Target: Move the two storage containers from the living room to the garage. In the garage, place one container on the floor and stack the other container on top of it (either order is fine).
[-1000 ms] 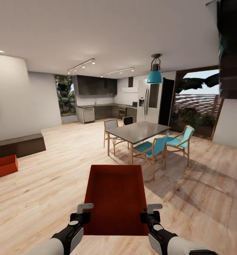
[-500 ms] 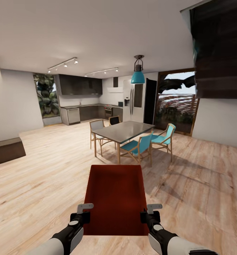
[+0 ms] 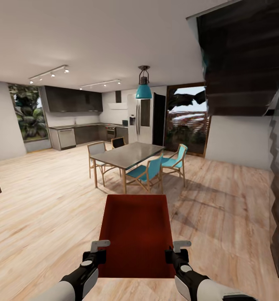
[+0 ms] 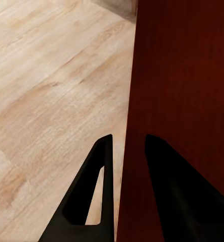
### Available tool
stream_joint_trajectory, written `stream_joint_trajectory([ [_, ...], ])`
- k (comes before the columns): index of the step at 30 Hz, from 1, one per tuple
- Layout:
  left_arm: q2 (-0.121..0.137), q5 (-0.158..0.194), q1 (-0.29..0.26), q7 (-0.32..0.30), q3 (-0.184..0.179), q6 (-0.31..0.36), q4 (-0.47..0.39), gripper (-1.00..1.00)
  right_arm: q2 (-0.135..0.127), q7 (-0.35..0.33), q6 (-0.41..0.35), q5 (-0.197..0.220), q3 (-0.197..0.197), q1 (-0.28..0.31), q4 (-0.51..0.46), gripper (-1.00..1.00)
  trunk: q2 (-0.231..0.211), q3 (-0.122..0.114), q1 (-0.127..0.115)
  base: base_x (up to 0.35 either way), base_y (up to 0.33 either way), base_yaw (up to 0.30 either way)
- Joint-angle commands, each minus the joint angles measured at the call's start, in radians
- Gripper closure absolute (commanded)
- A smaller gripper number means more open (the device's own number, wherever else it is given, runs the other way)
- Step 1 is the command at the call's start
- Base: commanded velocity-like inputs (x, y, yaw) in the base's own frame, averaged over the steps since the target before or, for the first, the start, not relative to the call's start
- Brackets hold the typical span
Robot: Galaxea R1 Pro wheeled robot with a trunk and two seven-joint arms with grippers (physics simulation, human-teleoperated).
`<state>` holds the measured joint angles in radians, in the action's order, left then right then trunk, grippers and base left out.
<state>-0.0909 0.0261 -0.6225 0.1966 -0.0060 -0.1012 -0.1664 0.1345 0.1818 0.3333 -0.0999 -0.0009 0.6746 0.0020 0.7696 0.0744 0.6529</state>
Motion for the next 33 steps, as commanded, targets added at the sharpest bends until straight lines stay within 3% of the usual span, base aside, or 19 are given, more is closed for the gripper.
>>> stream_joint_trajectory([
  [1, 0.002, 0.006, 0.000, 0.018, 0.012, -0.005, 0.004, 1.00, 0.001, 0.007, 0.016, -0.020, -0.030, 0.002, -0.002, 1.00, 0.001, 0.002, 0.000, 0.000, 0.000, -0.277],
  [33, 0.002, 0.006, 0.000, 0.018, 0.012, -0.006, 0.004, 1.00, 0.001, 0.006, 0.015, -0.020, -0.030, 0.002, -0.002, 1.00, 0.001, 0.002, 0.000, 0.000, 0.000, -0.278],
])
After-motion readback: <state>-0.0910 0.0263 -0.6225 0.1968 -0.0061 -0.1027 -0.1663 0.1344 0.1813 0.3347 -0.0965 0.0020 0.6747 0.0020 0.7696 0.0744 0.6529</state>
